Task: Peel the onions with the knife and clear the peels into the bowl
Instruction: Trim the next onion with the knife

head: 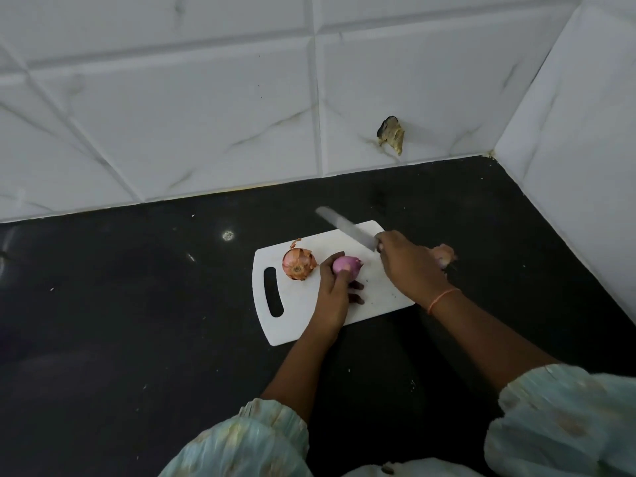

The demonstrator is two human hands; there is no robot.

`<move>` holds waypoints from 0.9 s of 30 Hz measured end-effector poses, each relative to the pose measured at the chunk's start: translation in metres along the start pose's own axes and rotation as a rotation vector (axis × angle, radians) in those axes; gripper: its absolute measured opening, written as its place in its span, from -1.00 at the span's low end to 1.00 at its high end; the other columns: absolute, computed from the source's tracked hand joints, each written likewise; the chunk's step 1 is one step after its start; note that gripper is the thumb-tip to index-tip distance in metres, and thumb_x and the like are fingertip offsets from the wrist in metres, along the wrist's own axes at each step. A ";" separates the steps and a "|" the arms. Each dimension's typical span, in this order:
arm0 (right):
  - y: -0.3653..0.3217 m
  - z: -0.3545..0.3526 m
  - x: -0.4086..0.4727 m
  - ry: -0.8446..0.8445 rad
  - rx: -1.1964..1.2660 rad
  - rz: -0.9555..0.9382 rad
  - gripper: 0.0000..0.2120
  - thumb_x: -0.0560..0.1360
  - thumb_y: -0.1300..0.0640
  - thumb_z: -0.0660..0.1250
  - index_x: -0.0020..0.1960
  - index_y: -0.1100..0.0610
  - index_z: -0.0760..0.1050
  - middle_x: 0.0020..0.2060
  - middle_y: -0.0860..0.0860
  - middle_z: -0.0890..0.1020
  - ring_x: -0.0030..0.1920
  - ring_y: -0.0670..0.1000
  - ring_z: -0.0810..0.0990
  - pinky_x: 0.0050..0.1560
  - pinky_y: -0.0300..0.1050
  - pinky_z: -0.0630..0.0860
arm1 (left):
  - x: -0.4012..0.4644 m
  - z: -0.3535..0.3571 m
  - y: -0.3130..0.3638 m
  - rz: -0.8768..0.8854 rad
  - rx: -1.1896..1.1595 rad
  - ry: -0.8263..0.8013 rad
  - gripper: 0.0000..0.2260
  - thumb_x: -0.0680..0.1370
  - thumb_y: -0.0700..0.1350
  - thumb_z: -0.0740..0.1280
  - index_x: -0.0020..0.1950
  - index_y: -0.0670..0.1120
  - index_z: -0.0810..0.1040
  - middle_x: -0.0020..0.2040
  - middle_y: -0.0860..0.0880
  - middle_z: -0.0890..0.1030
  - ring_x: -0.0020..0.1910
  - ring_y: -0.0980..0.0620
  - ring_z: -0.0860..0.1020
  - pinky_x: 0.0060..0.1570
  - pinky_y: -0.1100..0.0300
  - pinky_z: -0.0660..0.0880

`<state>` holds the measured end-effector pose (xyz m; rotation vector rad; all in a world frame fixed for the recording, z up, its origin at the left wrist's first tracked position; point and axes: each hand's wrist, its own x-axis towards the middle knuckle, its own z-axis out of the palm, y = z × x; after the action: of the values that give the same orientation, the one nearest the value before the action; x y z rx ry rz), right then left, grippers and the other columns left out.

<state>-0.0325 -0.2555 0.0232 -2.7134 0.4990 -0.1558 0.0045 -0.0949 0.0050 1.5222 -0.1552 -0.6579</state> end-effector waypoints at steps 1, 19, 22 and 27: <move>0.000 -0.002 -0.009 0.037 0.137 0.095 -0.79 0.66 0.09 0.10 0.23 0.08 0.42 -0.03 0.00 0.54 -0.07 0.01 0.55 -0.10 -0.05 0.44 | 0.000 0.000 -0.001 0.045 0.004 -0.015 -0.73 0.69 -0.05 0.18 0.39 -0.06 0.32 0.07 -0.16 0.58 -0.21 0.01 0.59 -0.25 0.21 0.57; -0.015 -0.003 -0.114 0.081 0.325 0.313 -0.74 0.64 -0.06 0.16 0.23 0.07 0.32 -0.23 0.01 0.58 -0.23 0.01 0.61 -0.19 0.08 0.61 | 0.001 -0.004 -0.014 0.411 0.483 -0.015 -0.67 0.47 -0.12 0.52 0.14 0.04 0.47 0.11 0.19 0.54 -0.13 0.23 0.55 -0.18 0.44 0.43; -0.020 -0.004 -0.114 0.023 0.305 0.304 -0.79 0.65 -0.02 0.15 0.12 0.12 0.38 -0.26 -0.01 0.54 -0.24 -0.02 0.58 -0.19 0.01 0.58 | 0.004 -0.005 -0.017 0.413 0.485 -0.007 -0.68 0.46 -0.11 0.54 0.10 0.00 0.47 0.10 0.17 0.55 -0.13 0.21 0.54 -0.18 0.43 0.44; -0.030 -0.008 -0.109 -0.049 0.103 0.297 -0.74 0.67 -0.02 0.09 0.07 0.15 0.43 -0.23 0.01 0.52 -0.21 0.02 0.56 -0.25 -0.09 0.44 | 0.008 -0.005 -0.019 0.430 0.512 -0.015 -0.68 0.44 -0.12 0.55 0.04 0.02 0.44 0.12 0.08 0.57 -0.12 0.10 0.56 -0.18 0.41 0.45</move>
<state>-0.1255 -0.1933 0.0378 -2.5012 0.8463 -0.0343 0.0084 -0.0928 -0.0156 1.8913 -0.6843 -0.2911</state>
